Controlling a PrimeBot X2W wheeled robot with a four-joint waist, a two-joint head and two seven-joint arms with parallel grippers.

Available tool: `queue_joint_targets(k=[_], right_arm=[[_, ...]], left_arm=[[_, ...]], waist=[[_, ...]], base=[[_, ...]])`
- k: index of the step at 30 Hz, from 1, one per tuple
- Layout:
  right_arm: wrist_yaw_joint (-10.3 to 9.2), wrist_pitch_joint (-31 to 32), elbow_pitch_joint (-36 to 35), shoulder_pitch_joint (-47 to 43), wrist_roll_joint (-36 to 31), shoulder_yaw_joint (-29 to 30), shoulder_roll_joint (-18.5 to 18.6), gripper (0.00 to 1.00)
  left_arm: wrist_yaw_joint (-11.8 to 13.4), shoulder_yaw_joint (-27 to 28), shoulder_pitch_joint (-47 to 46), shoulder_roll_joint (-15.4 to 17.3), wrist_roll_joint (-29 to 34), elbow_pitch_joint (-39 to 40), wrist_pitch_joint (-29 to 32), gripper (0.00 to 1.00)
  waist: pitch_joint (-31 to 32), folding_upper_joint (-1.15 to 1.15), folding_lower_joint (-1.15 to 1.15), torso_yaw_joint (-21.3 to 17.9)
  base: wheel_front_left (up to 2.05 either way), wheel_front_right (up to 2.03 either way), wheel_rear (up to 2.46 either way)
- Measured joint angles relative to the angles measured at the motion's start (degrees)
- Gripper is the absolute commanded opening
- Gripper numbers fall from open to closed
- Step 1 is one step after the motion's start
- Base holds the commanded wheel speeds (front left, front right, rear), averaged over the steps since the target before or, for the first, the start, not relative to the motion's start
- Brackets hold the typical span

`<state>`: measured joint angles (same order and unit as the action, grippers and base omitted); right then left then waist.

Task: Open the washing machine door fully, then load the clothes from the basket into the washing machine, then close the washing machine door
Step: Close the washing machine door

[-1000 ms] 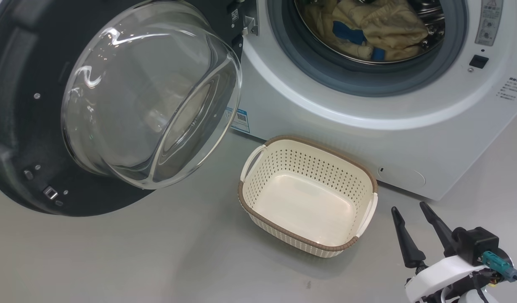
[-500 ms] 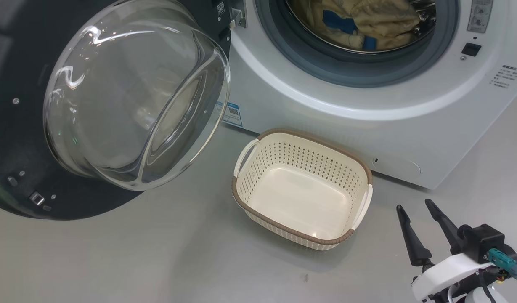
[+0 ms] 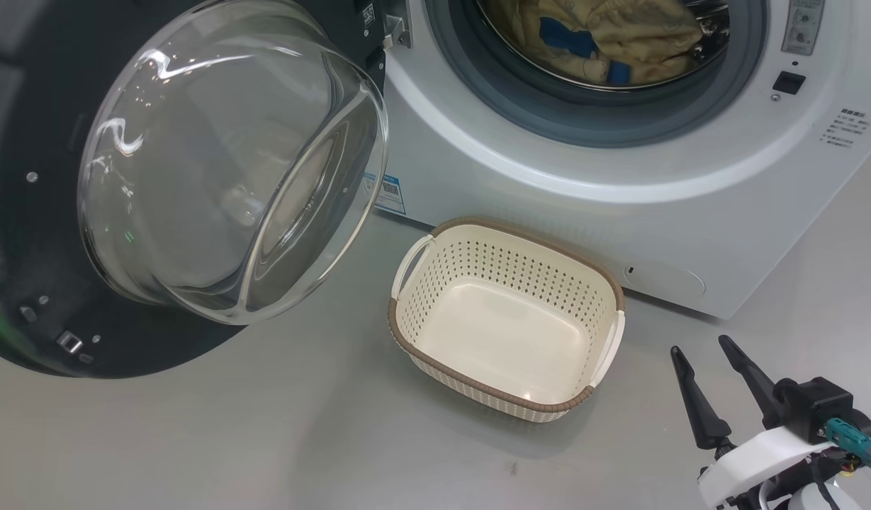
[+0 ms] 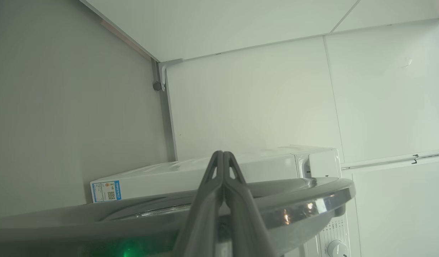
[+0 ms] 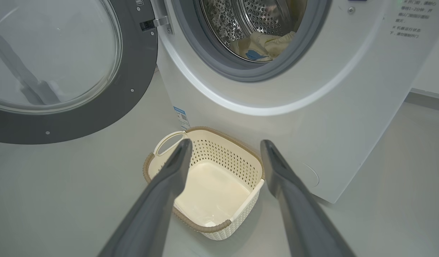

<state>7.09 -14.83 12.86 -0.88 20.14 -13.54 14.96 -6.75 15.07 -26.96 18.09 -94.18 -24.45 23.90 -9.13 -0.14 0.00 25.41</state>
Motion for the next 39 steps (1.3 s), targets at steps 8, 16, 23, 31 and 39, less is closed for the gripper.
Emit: queue_joint_targets(k=[8,16,23,31,39], right_arm=[[0.00,0.0,0.3,0.0,0.1,-0.1,0.2,1.00],[0.00,0.0,0.3,0.0,0.4,-0.6,-0.5,1.00],[0.00,0.0,0.4,0.0,0.6,0.0,-1.7,1.00],[0.00,0.0,0.3,0.0,0.6,-0.1,-3.4,1.00],[0.00,0.0,0.3,0.0,0.6,0.2,-5.0,1.00]], left_arm=[[-0.2,-2.2,0.2,0.0,-2.7,0.1,6.4,0.00],[-0.2,-5.3,2.1,0.0,-2.8,3.0,13.0,0.00],[-0.2,-7.3,4.2,0.2,-2.9,6.1,17.4,0.00],[-0.2,-9.2,6.8,-0.3,-3.4,12.2,21.5,0.00],[-0.2,-10.7,9.9,-2.2,-3.7,20.6,24.3,0.00]], waist=[[0.7,0.00,0.00,0.3],[1.7,0.00,0.00,0.8],[2.5,0.00,0.00,0.8],[3.2,0.00,0.00,0.0],[3.6,0.00,0.00,-1.9]], base=[[0.00,0.00,0.00],[0.00,0.00,0.00],[0.00,0.00,0.00],[0.00,0.00,0.00],[0.00,0.00,0.00]])
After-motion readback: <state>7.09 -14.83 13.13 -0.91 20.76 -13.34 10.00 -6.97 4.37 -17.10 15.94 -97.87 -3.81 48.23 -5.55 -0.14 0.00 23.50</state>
